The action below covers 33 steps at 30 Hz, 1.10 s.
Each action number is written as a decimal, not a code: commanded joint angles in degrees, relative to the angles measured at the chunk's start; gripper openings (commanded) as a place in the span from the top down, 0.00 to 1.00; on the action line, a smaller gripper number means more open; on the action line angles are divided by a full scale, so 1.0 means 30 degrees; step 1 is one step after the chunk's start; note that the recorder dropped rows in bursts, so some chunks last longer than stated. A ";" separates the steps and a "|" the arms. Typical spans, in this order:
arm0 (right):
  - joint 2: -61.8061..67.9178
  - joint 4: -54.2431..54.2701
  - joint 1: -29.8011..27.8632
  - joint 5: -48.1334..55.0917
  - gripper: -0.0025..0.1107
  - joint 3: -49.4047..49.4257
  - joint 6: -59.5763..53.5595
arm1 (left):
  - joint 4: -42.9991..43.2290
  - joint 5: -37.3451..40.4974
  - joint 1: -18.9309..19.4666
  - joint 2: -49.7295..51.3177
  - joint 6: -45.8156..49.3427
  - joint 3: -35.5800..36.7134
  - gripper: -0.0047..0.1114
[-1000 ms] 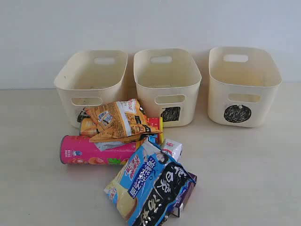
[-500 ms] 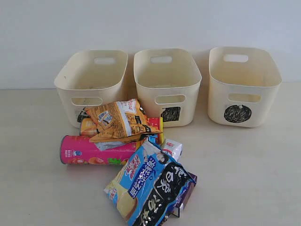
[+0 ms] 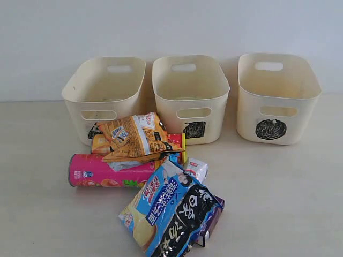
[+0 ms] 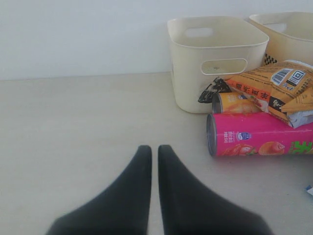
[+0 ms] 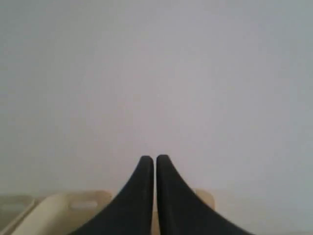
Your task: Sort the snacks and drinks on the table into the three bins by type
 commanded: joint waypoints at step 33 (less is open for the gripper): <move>1.5352 1.7818 0.2374 2.3415 0.24 -1.0239 -2.1286 | 0.0110 -0.0092 0.0043 -0.0073 0.0139 0.0076 0.93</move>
